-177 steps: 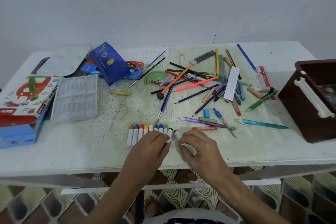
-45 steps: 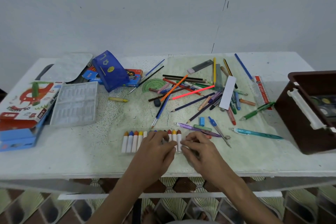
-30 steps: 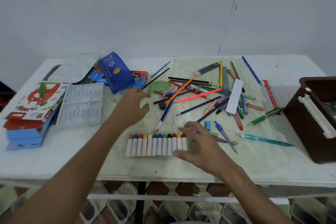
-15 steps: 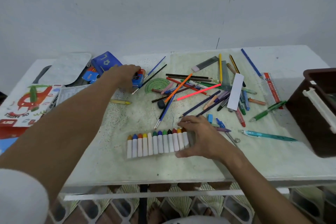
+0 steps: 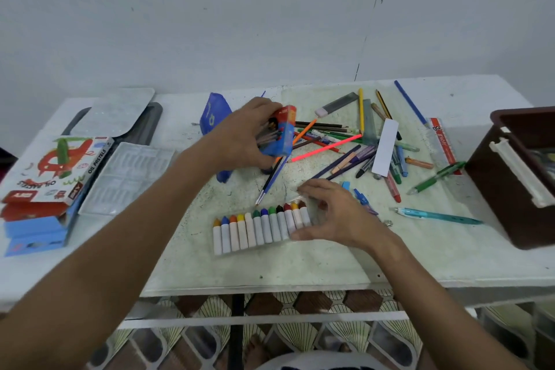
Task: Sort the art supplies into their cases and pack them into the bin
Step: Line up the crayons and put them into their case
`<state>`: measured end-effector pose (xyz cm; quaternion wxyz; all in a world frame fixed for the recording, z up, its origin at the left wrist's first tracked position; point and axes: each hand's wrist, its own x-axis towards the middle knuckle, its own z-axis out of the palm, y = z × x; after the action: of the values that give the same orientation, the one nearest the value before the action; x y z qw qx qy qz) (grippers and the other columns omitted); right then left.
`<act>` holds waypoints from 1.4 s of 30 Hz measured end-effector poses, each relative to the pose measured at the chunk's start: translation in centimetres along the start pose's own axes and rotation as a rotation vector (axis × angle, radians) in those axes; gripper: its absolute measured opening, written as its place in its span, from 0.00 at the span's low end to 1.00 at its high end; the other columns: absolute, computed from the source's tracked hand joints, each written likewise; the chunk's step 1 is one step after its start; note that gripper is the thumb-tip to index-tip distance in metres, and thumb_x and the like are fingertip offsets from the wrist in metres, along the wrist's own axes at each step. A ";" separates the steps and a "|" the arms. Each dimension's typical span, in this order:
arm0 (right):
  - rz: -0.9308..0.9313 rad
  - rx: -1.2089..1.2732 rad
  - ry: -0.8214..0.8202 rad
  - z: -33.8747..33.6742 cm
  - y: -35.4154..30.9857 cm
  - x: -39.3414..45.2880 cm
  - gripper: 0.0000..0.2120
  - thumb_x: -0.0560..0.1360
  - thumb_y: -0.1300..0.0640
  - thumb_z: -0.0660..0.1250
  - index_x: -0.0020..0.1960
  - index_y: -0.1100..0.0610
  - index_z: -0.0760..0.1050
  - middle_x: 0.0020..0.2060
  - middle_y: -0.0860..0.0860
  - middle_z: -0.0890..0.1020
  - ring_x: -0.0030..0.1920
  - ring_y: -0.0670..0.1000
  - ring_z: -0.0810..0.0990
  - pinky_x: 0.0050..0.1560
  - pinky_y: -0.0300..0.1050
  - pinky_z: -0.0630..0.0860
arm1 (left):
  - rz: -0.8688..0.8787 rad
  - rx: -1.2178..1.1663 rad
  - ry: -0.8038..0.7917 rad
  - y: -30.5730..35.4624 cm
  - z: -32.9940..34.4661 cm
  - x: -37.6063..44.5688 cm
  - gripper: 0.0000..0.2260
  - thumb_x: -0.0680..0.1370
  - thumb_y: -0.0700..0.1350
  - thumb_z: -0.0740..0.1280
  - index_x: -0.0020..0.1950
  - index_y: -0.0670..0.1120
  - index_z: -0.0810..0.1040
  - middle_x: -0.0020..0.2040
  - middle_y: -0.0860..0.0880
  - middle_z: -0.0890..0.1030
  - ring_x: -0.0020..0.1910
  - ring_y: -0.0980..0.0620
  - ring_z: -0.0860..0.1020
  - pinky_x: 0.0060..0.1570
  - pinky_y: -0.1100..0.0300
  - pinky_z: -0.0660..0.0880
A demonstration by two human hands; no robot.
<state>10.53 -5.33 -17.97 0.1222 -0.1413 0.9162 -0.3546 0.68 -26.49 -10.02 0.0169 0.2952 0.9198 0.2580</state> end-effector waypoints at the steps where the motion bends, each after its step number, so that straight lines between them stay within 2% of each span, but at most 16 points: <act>1: 0.004 0.116 0.054 -0.3 -0.2 -0.3 0.42 0.60 0.37 0.78 0.69 0.49 0.70 0.66 0.43 0.71 0.65 0.42 0.69 0.64 0.48 0.72 | 0.046 -0.011 0.003 1.5 0.3 -0.6 0.39 0.64 0.45 0.78 0.71 0.46 0.66 0.64 0.51 0.67 0.59 0.55 0.71 0.60 0.64 0.69; 4: -0.031 0.499 0.175 -1.6 -0.9 -1.2 0.32 0.62 0.50 0.81 0.63 0.49 0.73 0.53 0.46 0.80 0.50 0.43 0.80 0.48 0.41 0.78 | 0.166 -0.022 -0.042 5.4 2.2 -1.7 0.41 0.65 0.48 0.77 0.74 0.46 0.63 0.66 0.51 0.65 0.61 0.58 0.67 0.61 0.72 0.64; 6: -0.073 0.650 0.233 -2.3 -1.0 -1.8 0.31 0.61 0.62 0.80 0.61 0.57 0.72 0.50 0.50 0.83 0.50 0.49 0.83 0.48 0.41 0.79 | 0.208 -0.067 -0.049 6.8 3.7 -1.8 0.41 0.66 0.51 0.78 0.74 0.45 0.63 0.69 0.51 0.65 0.64 0.61 0.65 0.63 0.73 0.62; 9: -0.090 0.761 0.288 -2.8 -0.9 -2.8 0.32 0.61 0.71 0.78 0.62 0.64 0.70 0.48 0.50 0.84 0.49 0.48 0.84 0.46 0.36 0.78 | 0.212 -0.223 -0.012 7.5 4.8 -1.5 0.39 0.66 0.52 0.78 0.73 0.47 0.65 0.68 0.54 0.69 0.64 0.70 0.64 0.61 0.79 0.59; 13: -0.070 0.802 0.374 -3.1 0.4 -3.3 0.32 0.62 0.69 0.78 0.62 0.62 0.70 0.49 0.48 0.84 0.50 0.49 0.83 0.46 0.39 0.79 | 0.119 -0.479 -0.103 7.1 5.1 -2.2 0.37 0.64 0.52 0.79 0.69 0.58 0.65 0.64 0.64 0.71 0.63 0.71 0.69 0.61 0.76 0.63; 16: -0.077 1.021 0.384 -3.4 1.8 -3.3 0.28 0.62 0.63 0.79 0.60 0.65 0.73 0.52 0.60 0.83 0.53 0.60 0.82 0.51 0.54 0.80 | 0.037 -0.280 -0.181 5.0 5.4 -2.7 0.47 0.63 0.59 0.78 0.75 0.58 0.58 0.75 0.58 0.61 0.73 0.63 0.58 0.71 0.59 0.62; 18: -0.070 1.236 0.313 -4.1 2.7 -3.7 0.28 0.60 0.58 0.81 0.57 0.61 0.77 0.53 0.59 0.82 0.55 0.60 0.81 0.52 0.53 0.80 | -0.101 -0.146 -0.213 3.2 5.2 -3.1 0.51 0.63 0.59 0.78 0.77 0.59 0.50 0.77 0.58 0.51 0.75 0.61 0.51 0.73 0.55 0.56; 21: -0.067 1.417 0.216 -4.8 3.9 -4.4 0.27 0.54 0.58 0.84 0.51 0.58 0.81 0.50 0.57 0.84 0.53 0.57 0.83 0.48 0.46 0.80 | -0.192 -0.294 -0.226 1.7 5.0 -3.4 0.50 0.64 0.56 0.79 0.77 0.59 0.50 0.73 0.59 0.63 0.70 0.61 0.64 0.69 0.55 0.66; 25: -0.035 1.440 0.176 -4.9 4.4 -4.6 0.27 0.53 0.60 0.84 0.51 0.59 0.82 0.50 0.58 0.84 0.52 0.56 0.83 0.47 0.44 0.81 | -0.218 -0.432 -0.249 2.1 4.9 -3.4 0.45 0.66 0.48 0.79 0.76 0.55 0.57 0.56 0.62 0.78 0.53 0.65 0.78 0.50 0.67 0.77; 28: 0.066 1.421 0.243 -5.0 4.6 -4.4 0.25 0.57 0.64 0.81 0.53 0.60 0.80 0.51 0.59 0.83 0.52 0.57 0.83 0.45 0.42 0.81 | -0.250 -0.676 -0.208 2.5 4.9 -3.9 0.39 0.67 0.42 0.78 0.71 0.60 0.62 0.56 0.54 0.81 0.52 0.54 0.82 0.48 0.58 0.81; 30: 0.142 1.352 0.336 -5.0 4.7 -4.2 0.25 0.63 0.68 0.74 0.59 0.61 0.76 0.53 0.59 0.82 0.54 0.59 0.82 0.46 0.43 0.81 | -0.322 -0.869 -0.133 2.6 5.0 -4.2 0.33 0.68 0.38 0.76 0.67 0.58 0.66 0.56 0.50 0.82 0.51 0.49 0.83 0.43 0.55 0.81; 31: 0.208 1.260 0.392 -4.9 4.8 -4.1 0.31 0.64 0.67 0.74 0.65 0.60 0.71 0.55 0.58 0.82 0.55 0.59 0.81 0.48 0.46 0.81 | -0.359 -0.923 -0.101 2.5 5.1 -4.3 0.32 0.69 0.36 0.75 0.67 0.56 0.67 0.55 0.49 0.82 0.51 0.48 0.83 0.40 0.55 0.81; 33: 0.341 0.928 0.572 -4.8 4.9 -4.3 0.46 0.60 0.60 0.79 0.73 0.53 0.60 0.62 0.54 0.76 0.60 0.55 0.78 0.56 0.51 0.78 | -0.401 -0.946 -0.082 2.2 5.6 -4.5 0.31 0.68 0.35 0.76 0.65 0.56 0.69 0.52 0.50 0.83 0.50 0.49 0.83 0.39 0.55 0.81; 35: 0.251 0.507 0.663 -4.9 4.4 -4.6 0.52 0.58 0.55 0.82 0.74 0.49 0.57 0.66 0.48 0.67 0.66 0.50 0.70 0.62 0.48 0.72 | -0.412 -0.887 -0.109 2.0 6.0 -4.6 0.31 0.67 0.35 0.77 0.61 0.59 0.69 0.50 0.51 0.84 0.48 0.50 0.83 0.40 0.57 0.81; 39: -0.077 -0.086 0.259 -4.7 1.8 -2.5 0.54 0.57 0.38 0.78 0.75 0.46 0.54 0.74 0.45 0.57 0.74 0.51 0.55 0.72 0.53 0.59 | -0.386 -0.730 -0.151 2.4 6.1 -4.3 0.36 0.66 0.39 0.79 0.66 0.60 0.66 0.53 0.52 0.81 0.48 0.55 0.83 0.42 0.63 0.80; 42: -0.188 -0.272 0.101 -3.7 0.5 1.0 0.54 0.61 0.37 0.75 0.77 0.48 0.49 0.77 0.47 0.52 0.76 0.52 0.49 0.75 0.58 0.52 | -0.355 -0.658 -0.171 2.8 5.5 -3.8 0.47 0.65 0.41 0.80 0.76 0.55 0.56 0.57 0.53 0.78 0.52 0.57 0.81 0.49 0.62 0.79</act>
<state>8.33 -2.99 -15.76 0.0222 -0.2238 0.9433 -0.2440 6.30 -24.07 -13.87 0.2316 0.1305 0.8199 0.5070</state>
